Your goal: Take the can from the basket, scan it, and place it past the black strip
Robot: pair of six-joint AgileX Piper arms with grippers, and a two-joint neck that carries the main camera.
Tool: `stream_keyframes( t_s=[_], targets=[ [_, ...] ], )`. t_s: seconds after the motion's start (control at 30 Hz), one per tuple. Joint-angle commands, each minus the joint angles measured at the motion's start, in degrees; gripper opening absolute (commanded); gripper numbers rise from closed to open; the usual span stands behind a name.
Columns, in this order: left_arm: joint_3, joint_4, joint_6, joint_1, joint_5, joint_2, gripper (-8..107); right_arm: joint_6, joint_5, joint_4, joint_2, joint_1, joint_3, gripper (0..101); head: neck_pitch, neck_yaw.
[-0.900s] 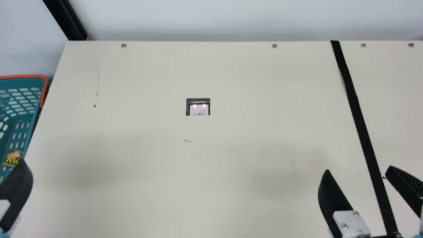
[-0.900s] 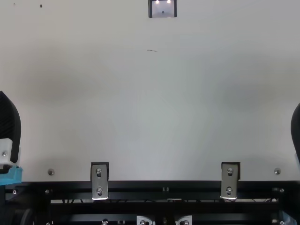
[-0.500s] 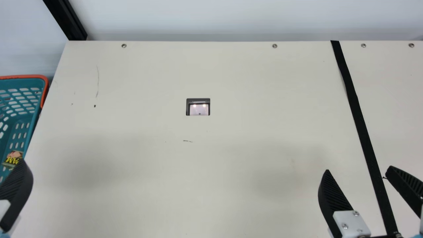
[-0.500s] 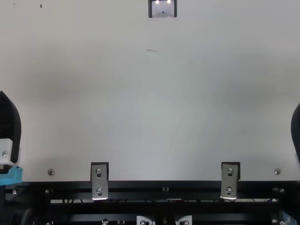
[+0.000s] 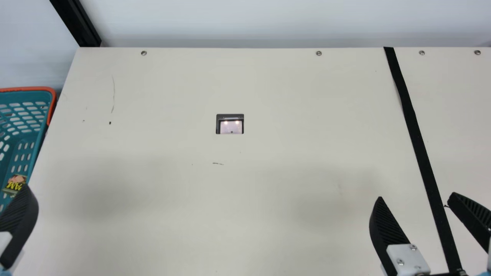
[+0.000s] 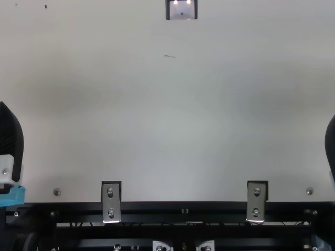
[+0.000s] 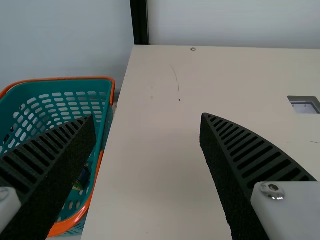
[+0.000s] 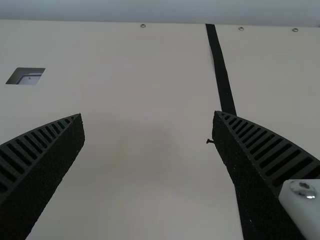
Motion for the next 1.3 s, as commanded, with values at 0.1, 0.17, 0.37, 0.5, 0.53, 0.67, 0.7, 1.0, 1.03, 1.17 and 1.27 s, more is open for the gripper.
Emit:
stream_keyframes(
  t_s=[0.1, 0.17, 0.37, 0.5, 0.53, 0.67, 0.7, 1.0, 1.03, 1.17, 1.27],
  targets=[
    [0.0, 0.0, 0.0, 0.0, 0.0, 0.0, 90, 0.0, 0.0, 0.0, 0.0, 0.0, 0.0, 101, -2.32, 0.5],
    [0.0, 0.0, 0.0, 0.0, 0.0, 0.0, 90, 0.0, 0.0, 0.0, 0.0, 0.0, 0.0, 101, -2.32, 0.5],
    [0.0, 0.0, 0.0, 0.0, 0.0, 0.0, 90, 0.0, 0.0, 0.0, 0.0, 0.0, 0.0, 101, -2.32, 0.5],
    [0.0, 0.0, 0.0, 0.0, 0.0, 0.0, 90, 0.0, 0.0, 0.0, 0.0, 0.0, 0.0, 101, -2.32, 0.5],
    [0.0, 0.0, 0.0, 0.0, 0.0, 0.0, 90, 0.0, 0.0, 0.0, 0.0, 0.0, 0.0, 101, -2.32, 0.5],
    [0.0, 0.0, 0.0, 0.0, 0.0, 0.0, 90, 0.0, 0.0, 0.0, 0.0, 0.0, 0.0, 101, -2.32, 0.5],
    [0.0, 0.0, 0.0, 0.0, 0.0, 0.0, 90, 0.0, 0.0, 0.0, 0.0, 0.0, 0.0, 101, -2.32, 0.5],
    [0.0, 0.0, 0.0, 0.0, 0.0, 0.0, 90, 0.0, 0.0, 0.0, 0.0, 0.0, 0.0, 101, -2.32, 0.5],
    [0.0, 0.0, 0.0, 0.0, 0.0, 0.0, 90, 0.0, 0.0, 0.0, 0.0, 0.0, 0.0, 101, -2.32, 0.5],
    [0.0, 0.0, 0.0, 0.0, 0.0, 0.0, 90, 0.0, 0.0, 0.0, 0.0, 0.0, 0.0, 101, -2.32, 0.5],
    [0.0, 0.0, 0.0, 0.0, 0.0, 0.0, 90, 0.0, 0.0, 0.0, 0.0, 0.0, 0.0, 101, -2.32, 0.5]
  ],
)
